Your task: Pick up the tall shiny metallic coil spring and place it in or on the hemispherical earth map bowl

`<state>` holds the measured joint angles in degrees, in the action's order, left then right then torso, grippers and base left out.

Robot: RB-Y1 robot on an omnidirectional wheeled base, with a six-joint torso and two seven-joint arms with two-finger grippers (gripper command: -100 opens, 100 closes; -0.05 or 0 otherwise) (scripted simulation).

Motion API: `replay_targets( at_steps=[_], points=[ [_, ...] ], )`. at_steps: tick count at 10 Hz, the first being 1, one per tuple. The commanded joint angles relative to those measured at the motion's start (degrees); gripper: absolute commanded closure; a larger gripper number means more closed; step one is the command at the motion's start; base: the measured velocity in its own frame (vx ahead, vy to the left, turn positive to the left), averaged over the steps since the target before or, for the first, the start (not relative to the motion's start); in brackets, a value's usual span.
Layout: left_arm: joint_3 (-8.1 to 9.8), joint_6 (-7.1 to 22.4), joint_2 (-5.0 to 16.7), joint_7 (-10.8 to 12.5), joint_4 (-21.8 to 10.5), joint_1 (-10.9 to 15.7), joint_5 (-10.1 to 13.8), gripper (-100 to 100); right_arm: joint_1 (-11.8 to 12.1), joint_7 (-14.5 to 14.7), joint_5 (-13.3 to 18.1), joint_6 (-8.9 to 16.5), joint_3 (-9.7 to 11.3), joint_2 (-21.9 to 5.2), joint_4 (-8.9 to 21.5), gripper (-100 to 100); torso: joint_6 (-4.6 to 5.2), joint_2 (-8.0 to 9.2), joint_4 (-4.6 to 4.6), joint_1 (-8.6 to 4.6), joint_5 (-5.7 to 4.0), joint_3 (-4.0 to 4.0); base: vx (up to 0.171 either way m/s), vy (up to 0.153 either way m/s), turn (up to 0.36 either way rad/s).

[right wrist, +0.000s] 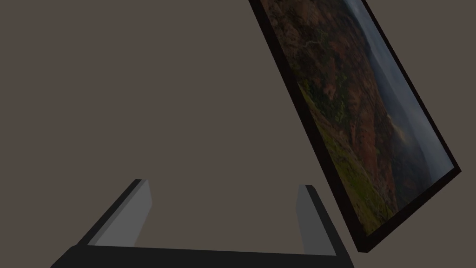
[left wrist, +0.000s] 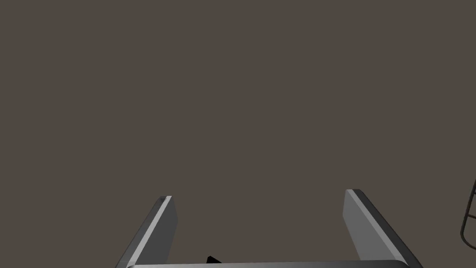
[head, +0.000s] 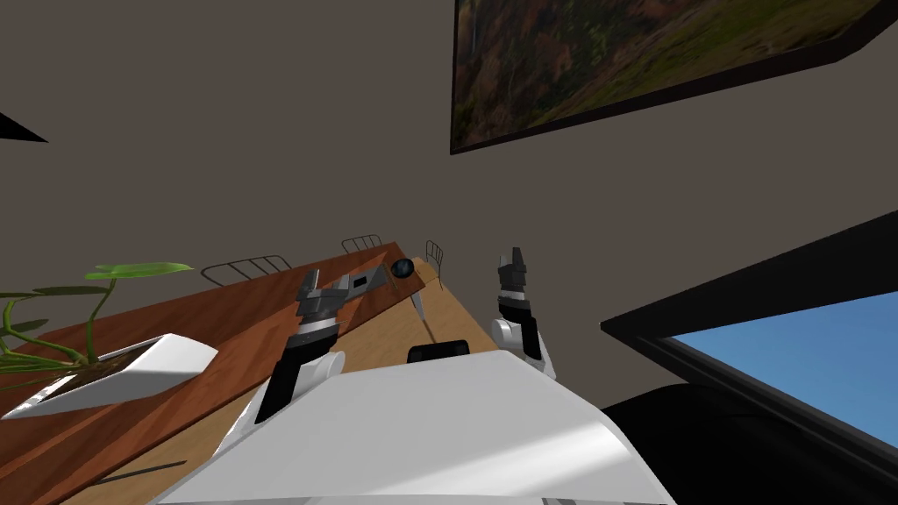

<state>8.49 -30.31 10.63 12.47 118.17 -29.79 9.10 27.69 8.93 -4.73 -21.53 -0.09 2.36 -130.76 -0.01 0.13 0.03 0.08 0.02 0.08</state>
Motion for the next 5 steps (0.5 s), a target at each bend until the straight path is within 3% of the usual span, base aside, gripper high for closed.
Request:
replay_targets(
  at_steps=[1,5],
  points=[
    [0.42,-0.36,0.23,0.80,-1.91,0.63,0.52,-100,0.00,0.00,0.00,0.00,0.00,0.00,0.00,0,0.00,0.00,0.00,0.00,0.00,0.00,-0.013,0.010,0.021],
    [1.45,-1.48,0.29,3.91,-7.56,1.44,2.96,-100,0.00,0.00,0.00,0.00,0.00,0.00,0.00,0,0.02,-0.11,-0.02,-0.05,-0.01,-0.06,-0.004,0.009,0.055]
  ],
)
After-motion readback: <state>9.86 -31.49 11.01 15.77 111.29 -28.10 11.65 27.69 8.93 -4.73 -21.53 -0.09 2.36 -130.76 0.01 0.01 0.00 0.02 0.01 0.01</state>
